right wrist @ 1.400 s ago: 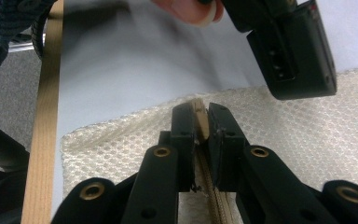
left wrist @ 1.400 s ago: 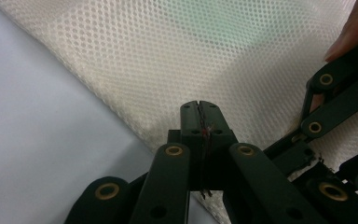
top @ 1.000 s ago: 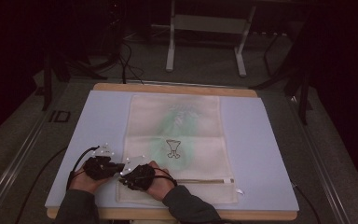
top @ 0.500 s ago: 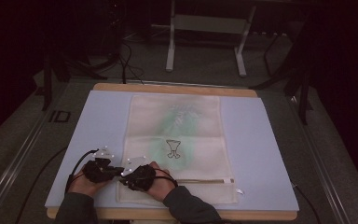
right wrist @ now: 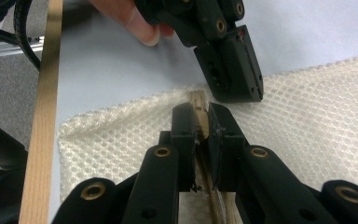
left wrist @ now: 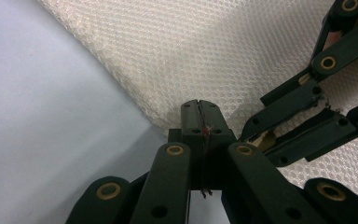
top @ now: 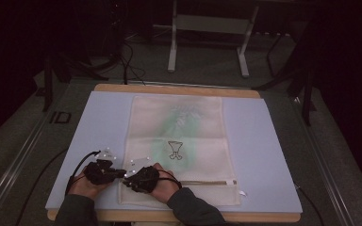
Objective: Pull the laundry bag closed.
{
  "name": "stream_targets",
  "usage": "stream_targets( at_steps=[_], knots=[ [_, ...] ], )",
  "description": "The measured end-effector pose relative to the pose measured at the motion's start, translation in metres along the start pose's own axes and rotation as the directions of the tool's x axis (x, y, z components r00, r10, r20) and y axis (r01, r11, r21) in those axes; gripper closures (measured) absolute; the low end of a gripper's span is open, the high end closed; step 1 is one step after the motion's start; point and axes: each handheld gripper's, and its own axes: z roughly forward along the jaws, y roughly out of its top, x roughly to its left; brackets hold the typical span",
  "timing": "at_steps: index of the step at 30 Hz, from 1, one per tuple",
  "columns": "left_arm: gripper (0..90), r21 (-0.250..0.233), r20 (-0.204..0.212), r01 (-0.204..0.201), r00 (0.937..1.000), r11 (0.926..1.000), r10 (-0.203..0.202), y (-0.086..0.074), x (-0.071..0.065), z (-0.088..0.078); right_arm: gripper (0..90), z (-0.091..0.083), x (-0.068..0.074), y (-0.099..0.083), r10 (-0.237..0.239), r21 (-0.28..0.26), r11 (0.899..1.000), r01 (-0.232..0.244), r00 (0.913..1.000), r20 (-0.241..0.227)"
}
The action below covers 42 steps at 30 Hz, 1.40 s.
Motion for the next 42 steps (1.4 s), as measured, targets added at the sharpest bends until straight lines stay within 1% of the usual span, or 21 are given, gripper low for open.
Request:
stream_targets(
  at_steps=[3, 8, 12, 15, 17, 23, 29, 36, 42],
  knots=[
    [89.9, 0.001, 0.003, 0.000, 1.0000, 1.0000, 0.000, 0.000, 0.001, 0.000, 82.2, -0.002, 0.000, -0.001, -0.010, 0.008, 1.000, 0.010, 0.9999, 0.001],
    [89.9, -0.004, 0.007, -0.001, 1.0000, 1.0000, 0.001, 0.000, 0.001, 0.000, 82.2, -0.006, -0.001, -0.004, -0.008, 0.016, 1.000, 0.008, 1.0000, -0.001],
    [89.9, -0.008, 0.009, -0.004, 1.0000, 1.0000, 0.004, -0.001, 0.001, 0.000, 82.2, -0.008, -0.001, -0.004, -0.017, 0.027, 0.999, 0.017, 0.9999, 0.001],
    [89.9, -0.005, 0.002, -0.014, 0.9999, 0.9999, 0.014, 0.000, 0.000, 0.000, 82.2, -0.009, -0.001, -0.005, -0.020, 0.030, 0.999, 0.020, 0.9998, 0.001],
    [89.9, -0.004, -0.003, -0.030, 0.9996, 0.9996, 0.030, 0.000, 0.000, 0.000, 82.2, -0.009, -0.001, -0.005, -0.022, 0.030, 0.999, 0.022, 0.9997, 0.001],
    [89.9, -0.004, 0.001, -0.027, 0.9996, 0.9996, 0.027, 0.000, 0.000, 0.000, 82.2, -0.010, 0.001, -0.005, -0.027, 0.034, 0.999, 0.027, 0.9996, 0.006],
    [89.9, -0.005, 0.002, -0.027, 0.9996, 0.9996, 0.027, 0.000, 0.000, 0.000, 82.2, -0.014, 0.001, -0.008, -0.042, 0.045, 0.998, 0.042, 0.9991, 0.011],
    [89.9, -0.006, 0.001, -0.022, 0.9998, 0.9997, 0.022, 0.000, 0.000, 0.000, 82.2, -0.019, 0.002, -0.010, -0.043, 0.054, 0.998, 0.042, 0.9990, 0.013],
    [89.8, -0.005, 0.001, -0.021, 0.9998, 0.9998, 0.021, 0.000, 0.000, 0.000, 82.2, -0.021, 0.004, -0.010, -0.064, 0.074, 0.995, 0.062, 0.9976, 0.025]
  ],
)
